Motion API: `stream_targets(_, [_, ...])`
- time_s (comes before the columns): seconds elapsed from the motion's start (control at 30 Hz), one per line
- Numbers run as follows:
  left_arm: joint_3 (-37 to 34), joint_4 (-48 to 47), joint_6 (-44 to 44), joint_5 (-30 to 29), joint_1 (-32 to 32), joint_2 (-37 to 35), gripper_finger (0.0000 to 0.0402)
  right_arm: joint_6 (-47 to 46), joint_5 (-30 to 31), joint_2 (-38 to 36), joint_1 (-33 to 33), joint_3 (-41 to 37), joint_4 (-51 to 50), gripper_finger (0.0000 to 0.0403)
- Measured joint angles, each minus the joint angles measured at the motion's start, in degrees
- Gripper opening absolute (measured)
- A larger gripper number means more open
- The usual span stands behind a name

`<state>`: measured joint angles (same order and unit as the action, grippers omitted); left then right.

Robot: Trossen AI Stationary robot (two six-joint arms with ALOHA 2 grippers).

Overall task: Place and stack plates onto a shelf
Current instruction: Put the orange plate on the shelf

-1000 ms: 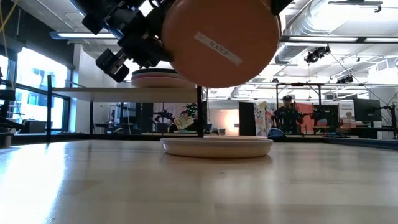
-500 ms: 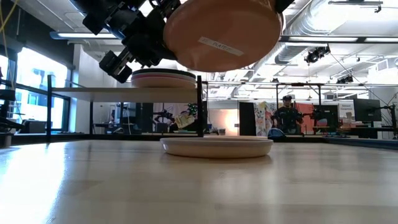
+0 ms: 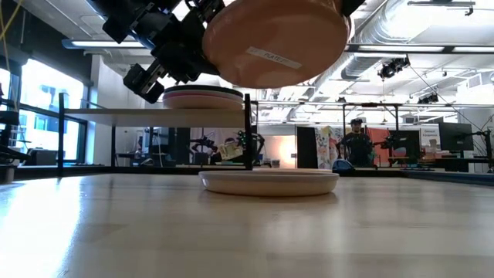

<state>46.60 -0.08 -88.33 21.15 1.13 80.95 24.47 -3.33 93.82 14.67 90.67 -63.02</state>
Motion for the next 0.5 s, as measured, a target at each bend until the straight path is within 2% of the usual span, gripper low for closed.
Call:
stream_targets(0.27, [-0.02, -0.26, 0.67, 0.81, -0.05, 0.00, 0.0019, -1.93, 1.39, 0.00, 0.18, 0.00, -1.34, 0.0090])
stream_targets(0.5, [-0.06, -0.21, 3.28, 1.05, 0.28, -0.38, 0.0019, -4.02, 2.35, -0.55, 0.38, 1.20, -5.97, 0.0110])
